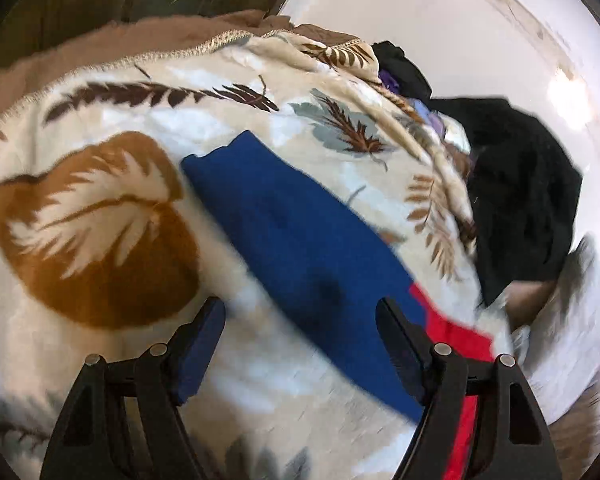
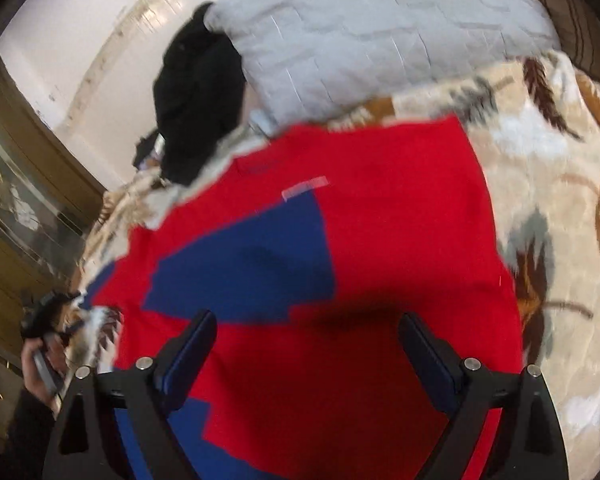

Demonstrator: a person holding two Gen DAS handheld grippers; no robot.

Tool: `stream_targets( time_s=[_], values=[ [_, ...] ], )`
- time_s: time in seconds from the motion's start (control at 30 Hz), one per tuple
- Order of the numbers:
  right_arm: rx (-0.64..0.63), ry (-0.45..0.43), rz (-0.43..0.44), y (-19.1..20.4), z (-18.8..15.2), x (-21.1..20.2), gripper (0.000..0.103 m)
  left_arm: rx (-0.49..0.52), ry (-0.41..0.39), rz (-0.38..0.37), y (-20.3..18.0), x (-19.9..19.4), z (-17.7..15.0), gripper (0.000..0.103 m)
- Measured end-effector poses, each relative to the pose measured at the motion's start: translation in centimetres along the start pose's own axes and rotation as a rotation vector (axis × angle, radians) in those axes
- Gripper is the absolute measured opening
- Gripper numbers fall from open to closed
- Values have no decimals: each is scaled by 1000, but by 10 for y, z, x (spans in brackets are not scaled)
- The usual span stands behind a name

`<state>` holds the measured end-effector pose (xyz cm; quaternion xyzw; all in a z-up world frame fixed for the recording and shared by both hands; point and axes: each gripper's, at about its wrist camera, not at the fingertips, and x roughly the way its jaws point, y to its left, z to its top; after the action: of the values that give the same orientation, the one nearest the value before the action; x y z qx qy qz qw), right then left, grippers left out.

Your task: Fold small clothes

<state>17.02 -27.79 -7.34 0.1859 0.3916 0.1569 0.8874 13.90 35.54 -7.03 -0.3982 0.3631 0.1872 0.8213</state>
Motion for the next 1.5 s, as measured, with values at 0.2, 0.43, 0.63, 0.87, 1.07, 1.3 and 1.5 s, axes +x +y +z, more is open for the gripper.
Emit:
stream_targets(
  time_s=[0.2, 0.43, 0.63, 0.87, 1.07, 1.3, 1.5],
  values=[
    [-8, -39, 19, -11, -10, 7, 94, -64, 6, 41, 3, 20, 19, 40],
    [15, -55, 55, -18, -13, 8, 94, 135, -98, 204, -35, -9, 23, 7],
    [35, -71, 73, -20, -13, 6, 94, 595, -341, 55, -193, -92, -51, 7],
    [64, -86, 101, -26, -13, 3, 94, 980, -149, -277, -320, -93, -220, 11],
    [117, -87, 141, -32, -13, -10, 94, 1172, 135, -73, -308, -7, -309, 51],
    [216, -101, 210, -34, 9, -20, 94, 860, -47, -14, -240, -28, -228, 75],
    [167, -127, 72, -26, 45, -14, 94, 756, 67, 24, -205, 22, -212, 75]
  ],
)
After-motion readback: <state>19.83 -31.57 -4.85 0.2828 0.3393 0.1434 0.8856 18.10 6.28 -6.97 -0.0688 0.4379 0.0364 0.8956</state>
